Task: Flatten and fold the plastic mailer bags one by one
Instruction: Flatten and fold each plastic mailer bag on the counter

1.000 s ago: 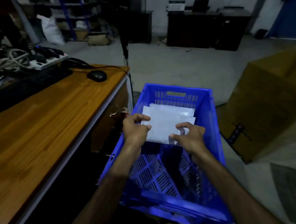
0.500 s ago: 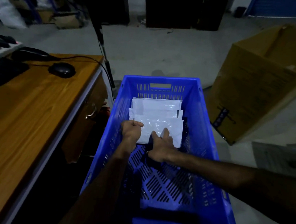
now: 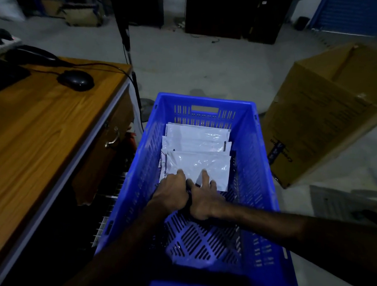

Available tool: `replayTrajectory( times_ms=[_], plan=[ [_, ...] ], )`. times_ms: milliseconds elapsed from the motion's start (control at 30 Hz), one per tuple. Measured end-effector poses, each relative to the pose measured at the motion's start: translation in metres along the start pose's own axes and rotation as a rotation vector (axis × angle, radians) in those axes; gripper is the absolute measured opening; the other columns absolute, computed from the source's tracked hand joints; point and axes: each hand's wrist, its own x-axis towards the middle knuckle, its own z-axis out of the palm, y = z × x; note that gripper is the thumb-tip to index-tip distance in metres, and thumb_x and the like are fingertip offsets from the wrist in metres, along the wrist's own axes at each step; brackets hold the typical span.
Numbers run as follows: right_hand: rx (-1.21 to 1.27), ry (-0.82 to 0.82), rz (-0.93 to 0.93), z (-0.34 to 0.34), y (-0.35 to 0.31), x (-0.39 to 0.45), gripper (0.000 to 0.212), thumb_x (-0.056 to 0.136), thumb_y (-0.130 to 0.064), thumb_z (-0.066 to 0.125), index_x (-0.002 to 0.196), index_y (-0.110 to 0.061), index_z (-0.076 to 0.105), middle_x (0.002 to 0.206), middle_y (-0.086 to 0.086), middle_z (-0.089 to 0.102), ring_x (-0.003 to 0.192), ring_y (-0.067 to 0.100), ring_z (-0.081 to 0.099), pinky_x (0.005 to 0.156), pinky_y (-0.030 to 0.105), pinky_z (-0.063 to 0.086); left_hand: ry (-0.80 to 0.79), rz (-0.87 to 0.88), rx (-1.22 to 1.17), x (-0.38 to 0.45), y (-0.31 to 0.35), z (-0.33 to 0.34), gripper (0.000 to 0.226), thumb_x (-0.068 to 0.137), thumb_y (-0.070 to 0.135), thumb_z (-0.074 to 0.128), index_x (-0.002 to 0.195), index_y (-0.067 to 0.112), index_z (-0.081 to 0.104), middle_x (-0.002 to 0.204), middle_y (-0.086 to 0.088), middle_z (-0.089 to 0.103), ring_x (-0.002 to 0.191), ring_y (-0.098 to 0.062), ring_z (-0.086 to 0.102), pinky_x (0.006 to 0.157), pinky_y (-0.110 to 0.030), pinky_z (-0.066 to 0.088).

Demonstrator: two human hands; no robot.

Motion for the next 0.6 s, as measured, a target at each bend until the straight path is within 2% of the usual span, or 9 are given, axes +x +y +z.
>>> replayTrajectory(
  times_ms=[67, 100, 233, 367, 500, 600],
  plan=[
    [-0.019, -0.015, -0.003, 0.000, 0.002, -0.001, 0.110, 0.088, -0.009, 0.069, 0.163, -0.039, -0.005, 0.161, 0.007, -0.044, 0.155, 0.044, -0.015, 0.117, 0.073, 0.023, 0.011, 0.027, 0.013, 0.001, 0.000, 0.004, 0.034, 0.100, 0.021, 0.054, 0.130, 0.006, 0.050, 0.135, -0.020, 0.055, 0.127, -0.039, 0.053, 0.096, -0.040, 0.043],
    [-0.031, -0.016, -0.005, 0.001, 0.003, -0.001, 0.111, 0.088, -0.007, 0.069, 0.163, -0.039, -0.006, 0.160, 0.006, -0.044, 0.155, 0.044, -0.015, 0.117, 0.074, 0.022, -0.002, 0.034, 0.032, 0.003, -0.001, 0.007, 0.036, 0.099, 0.021, 0.055, 0.132, 0.006, 0.049, 0.137, -0.020, 0.052, 0.130, -0.039, 0.051, 0.099, -0.040, 0.042],
    [-0.078, -0.014, -0.006, -0.002, 0.005, -0.001, 0.111, 0.087, -0.006, 0.069, 0.164, -0.036, -0.005, 0.161, 0.006, -0.044, 0.156, 0.043, -0.014, 0.115, 0.076, 0.023, -0.018, 0.053, 0.087, 0.008, -0.005, 0.013, 0.073, 0.100, 0.021, 0.056, 0.160, 0.004, 0.018, 0.151, -0.023, 0.032, 0.140, -0.044, 0.037, 0.111, -0.047, 0.037],
    [-0.073, 0.035, 0.010, -0.014, 0.004, 0.009, 0.104, 0.087, -0.017, 0.073, 0.163, -0.034, 0.002, 0.163, 0.004, -0.040, 0.156, 0.042, -0.008, 0.113, 0.075, 0.025, -0.017, 0.044, 0.121, 0.029, -0.012, 0.008, 0.081, 0.102, 0.027, 0.054, 0.164, 0.010, 0.006, 0.158, -0.024, 0.023, 0.144, -0.049, 0.031, 0.115, -0.056, 0.036],
    [-0.051, 0.095, 0.020, -0.028, 0.004, 0.015, 0.093, 0.088, -0.018, 0.070, 0.160, -0.032, 0.014, 0.166, 0.002, -0.032, 0.155, 0.042, -0.003, 0.113, 0.072, 0.027, 0.014, 0.062, 0.171, 0.040, -0.018, -0.001, 0.084, 0.100, 0.027, 0.058, 0.165, 0.013, 0.007, 0.159, -0.021, 0.027, 0.145, -0.045, 0.030, 0.115, -0.055, 0.036],
    [-0.063, 0.125, 0.001, -0.030, 0.008, 0.012, 0.082, 0.090, -0.026, 0.070, 0.157, -0.032, 0.023, 0.168, 0.003, -0.026, 0.154, 0.043, 0.000, 0.114, 0.072, 0.026, 0.002, 0.080, 0.177, 0.037, -0.018, 0.000, 0.077, 0.100, 0.028, 0.058, 0.162, 0.015, 0.016, 0.156, -0.019, 0.031, 0.142, -0.044, 0.035, 0.114, -0.056, 0.038]
  ],
)
